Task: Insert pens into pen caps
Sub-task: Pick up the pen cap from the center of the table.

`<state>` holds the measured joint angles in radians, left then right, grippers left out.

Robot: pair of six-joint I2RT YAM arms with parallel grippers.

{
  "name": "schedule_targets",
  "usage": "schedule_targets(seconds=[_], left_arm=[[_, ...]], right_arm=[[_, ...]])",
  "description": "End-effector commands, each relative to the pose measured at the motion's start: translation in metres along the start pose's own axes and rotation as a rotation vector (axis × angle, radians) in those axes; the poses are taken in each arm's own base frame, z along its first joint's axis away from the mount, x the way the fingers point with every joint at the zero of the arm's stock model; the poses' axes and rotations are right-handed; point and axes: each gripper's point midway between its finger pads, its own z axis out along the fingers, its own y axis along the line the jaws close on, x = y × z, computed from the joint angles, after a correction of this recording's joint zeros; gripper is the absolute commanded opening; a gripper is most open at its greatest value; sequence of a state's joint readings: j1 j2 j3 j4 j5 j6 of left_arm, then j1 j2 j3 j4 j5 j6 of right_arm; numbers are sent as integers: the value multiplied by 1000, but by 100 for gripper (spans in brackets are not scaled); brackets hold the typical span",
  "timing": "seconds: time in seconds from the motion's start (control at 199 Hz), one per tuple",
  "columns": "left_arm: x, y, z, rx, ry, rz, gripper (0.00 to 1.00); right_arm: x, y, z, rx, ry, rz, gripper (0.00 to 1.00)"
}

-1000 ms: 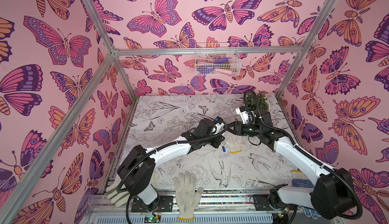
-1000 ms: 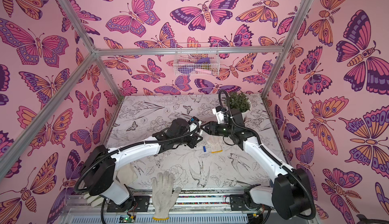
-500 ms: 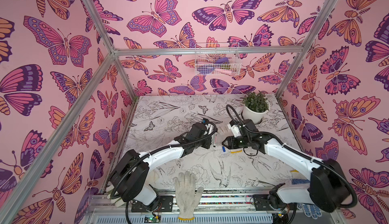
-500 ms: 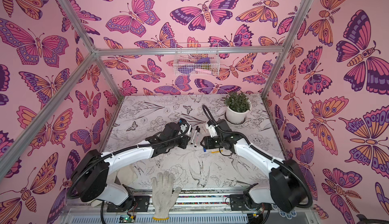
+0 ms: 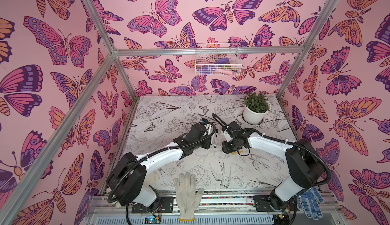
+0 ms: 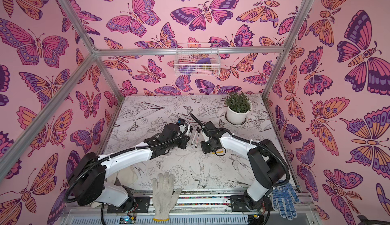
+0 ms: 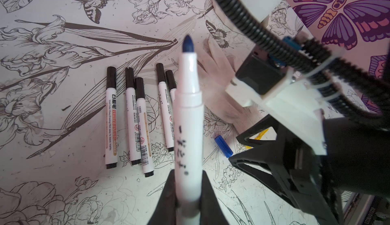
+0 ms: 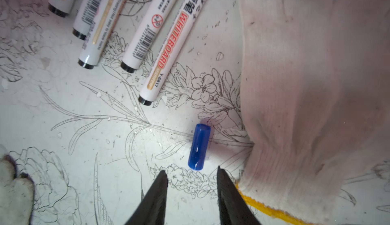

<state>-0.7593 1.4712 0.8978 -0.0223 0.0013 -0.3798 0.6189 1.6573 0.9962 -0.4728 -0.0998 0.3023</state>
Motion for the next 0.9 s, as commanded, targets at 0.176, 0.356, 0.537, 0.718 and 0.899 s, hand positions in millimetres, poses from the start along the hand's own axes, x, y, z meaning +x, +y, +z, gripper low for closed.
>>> schedule_targets(seconds=[0.176, 0.356, 0.537, 0.718, 0.899], left_arm=[[1, 3, -9, 2, -26, -3, 0], [2, 2, -8, 10, -21, -14, 0], [1, 0, -9, 21, -22, 4, 0], [1, -5, -12, 46, -19, 24, 0], [8, -22, -9, 142, 23, 63, 0]], right_arm=[[-3, -6, 15, 79, 35, -57, 34], [2, -4, 24, 87, 59, -69, 33], [9, -5, 35, 159, 97, -124, 30], [6, -6, 36, 166, 79, -105, 11], [-29, -3, -5, 38, -83, 16, 3]])
